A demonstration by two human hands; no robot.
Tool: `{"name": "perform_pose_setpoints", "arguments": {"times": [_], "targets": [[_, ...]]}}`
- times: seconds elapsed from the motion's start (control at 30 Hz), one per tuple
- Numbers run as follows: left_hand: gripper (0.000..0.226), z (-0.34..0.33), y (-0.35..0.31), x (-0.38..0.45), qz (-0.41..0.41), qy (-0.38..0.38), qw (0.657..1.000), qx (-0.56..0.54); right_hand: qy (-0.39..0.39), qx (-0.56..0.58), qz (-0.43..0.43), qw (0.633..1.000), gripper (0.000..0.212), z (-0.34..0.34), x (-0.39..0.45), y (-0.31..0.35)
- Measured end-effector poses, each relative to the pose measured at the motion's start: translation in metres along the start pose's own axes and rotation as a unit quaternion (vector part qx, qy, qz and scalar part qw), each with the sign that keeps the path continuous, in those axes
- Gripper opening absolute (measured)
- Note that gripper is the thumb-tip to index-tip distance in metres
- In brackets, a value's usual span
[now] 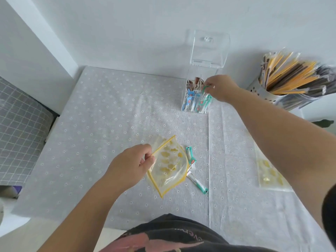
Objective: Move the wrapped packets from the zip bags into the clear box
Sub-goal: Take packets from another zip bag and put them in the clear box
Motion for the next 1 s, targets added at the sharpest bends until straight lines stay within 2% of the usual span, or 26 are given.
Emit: {"name": "perform_pose_setpoints", "arguments": {"times": [0.1, 0.27, 0.43, 0.6, 0.67, 0.73, 0.8, 0.83, 0.87, 0.93, 0.97, 1.0], "targets": [[0.025, 0.000, 0.001, 0.004, -0.001, 0.005, 1.000, -0.001, 0.017, 0.012, -0.016, 1.000, 0.017, -0.012, 0.008, -0.005], [0.025, 0.003, 0.000, 0.009, -0.003, 0.002, 1.000, -0.003, 0.031, -0.088, 0.015, 0.996, 0.015, -0.014, 0.018, 0.004], [0.026, 0.005, 0.003, 0.011, 0.001, 0.004, 1.000, -0.003, 0.055, -0.163, -0.001, 0.985, 0.009, -0.016, 0.029, 0.012], [0.026, 0.005, 0.004, 0.014, -0.007, 0.006, 1.000, -0.003, 0.085, -0.208, 0.028, 0.974, 0.015, -0.020, 0.026, 0.015], [0.026, 0.006, 0.002, 0.015, -0.015, 0.005, 1.000, -0.003, 0.098, -0.194, 0.027, 0.976, 0.022, -0.013, 0.018, 0.009], [0.026, 0.007, 0.000, 0.016, -0.013, 0.005, 1.000, -0.002, 0.047, -0.155, 0.033, 0.986, 0.032, 0.001, -0.002, 0.007], [0.026, 0.008, -0.001, 0.016, 0.013, -0.014, 1.000, -0.023, -0.010, 0.011, 0.012, 1.000, 0.030, 0.013, -0.048, 0.011], [0.026, 0.009, -0.001, 0.015, 0.038, -0.039, 0.997, -0.049, -0.011, 0.109, 0.011, 0.994, 0.026, 0.014, -0.078, 0.014], [0.026, 0.010, -0.002, 0.015, 0.065, -0.073, 0.992, -0.078, 0.025, 0.175, 0.029, 0.984, 0.022, 0.010, -0.109, 0.021], [0.025, 0.013, -0.007, 0.016, 0.094, -0.138, 0.978, -0.121, 0.176, 0.227, 0.072, 0.955, 0.018, -0.007, -0.177, 0.041], [0.024, 0.015, -0.011, 0.017, 0.095, -0.159, 0.973, -0.136, 0.252, 0.211, 0.084, 0.941, 0.025, -0.019, -0.205, 0.050], [0.022, 0.017, -0.016, 0.019, 0.093, -0.174, 0.969, -0.151, 0.296, 0.175, 0.086, 0.935, 0.039, -0.031, -0.227, 0.055]]}}
Point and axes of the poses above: each hand's wrist, its own x-axis towards the middle knuckle, its own z-axis out of the back of the hand, y = z × x, the point moved 3 cm from there along x, towards the middle knuckle, and after that the axes turned 13 degrees about -z, right-handed, at the moved point
